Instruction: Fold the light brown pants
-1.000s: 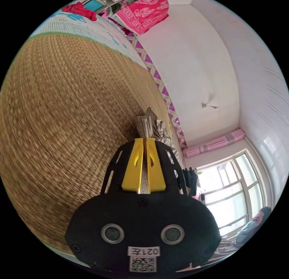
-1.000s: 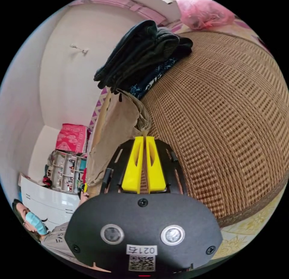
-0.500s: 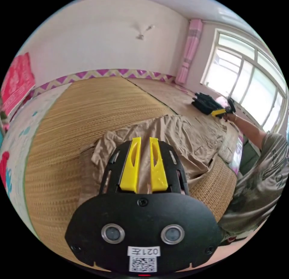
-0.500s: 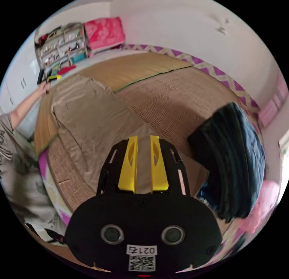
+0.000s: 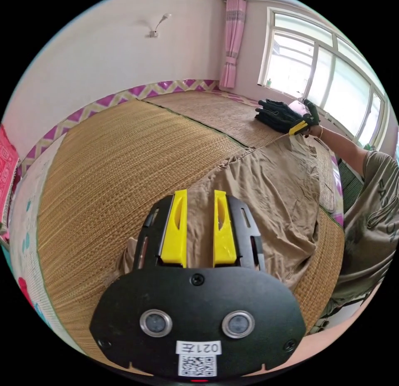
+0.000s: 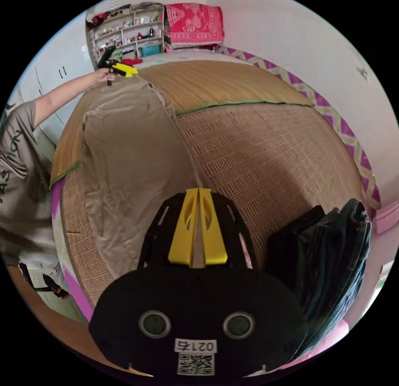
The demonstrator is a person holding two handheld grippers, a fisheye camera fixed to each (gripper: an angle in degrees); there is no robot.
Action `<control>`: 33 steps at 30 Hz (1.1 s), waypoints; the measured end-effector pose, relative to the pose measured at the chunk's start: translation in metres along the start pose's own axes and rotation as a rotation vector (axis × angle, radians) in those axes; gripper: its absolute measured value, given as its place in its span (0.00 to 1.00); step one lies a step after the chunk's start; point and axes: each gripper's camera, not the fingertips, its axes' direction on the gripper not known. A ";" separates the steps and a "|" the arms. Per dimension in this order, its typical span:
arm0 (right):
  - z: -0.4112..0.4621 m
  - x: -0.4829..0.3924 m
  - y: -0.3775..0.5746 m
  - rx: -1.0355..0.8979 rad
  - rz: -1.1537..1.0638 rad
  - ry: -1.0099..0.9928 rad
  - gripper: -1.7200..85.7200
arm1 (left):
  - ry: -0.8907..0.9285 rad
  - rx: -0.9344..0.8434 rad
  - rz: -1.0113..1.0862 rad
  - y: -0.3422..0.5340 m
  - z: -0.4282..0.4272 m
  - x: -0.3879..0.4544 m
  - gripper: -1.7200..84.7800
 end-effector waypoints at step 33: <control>-0.242 -0.322 0.268 0.386 0.212 -0.004 0.01 | 0.095 0.258 -0.133 0.362 -0.331 0.218 0.01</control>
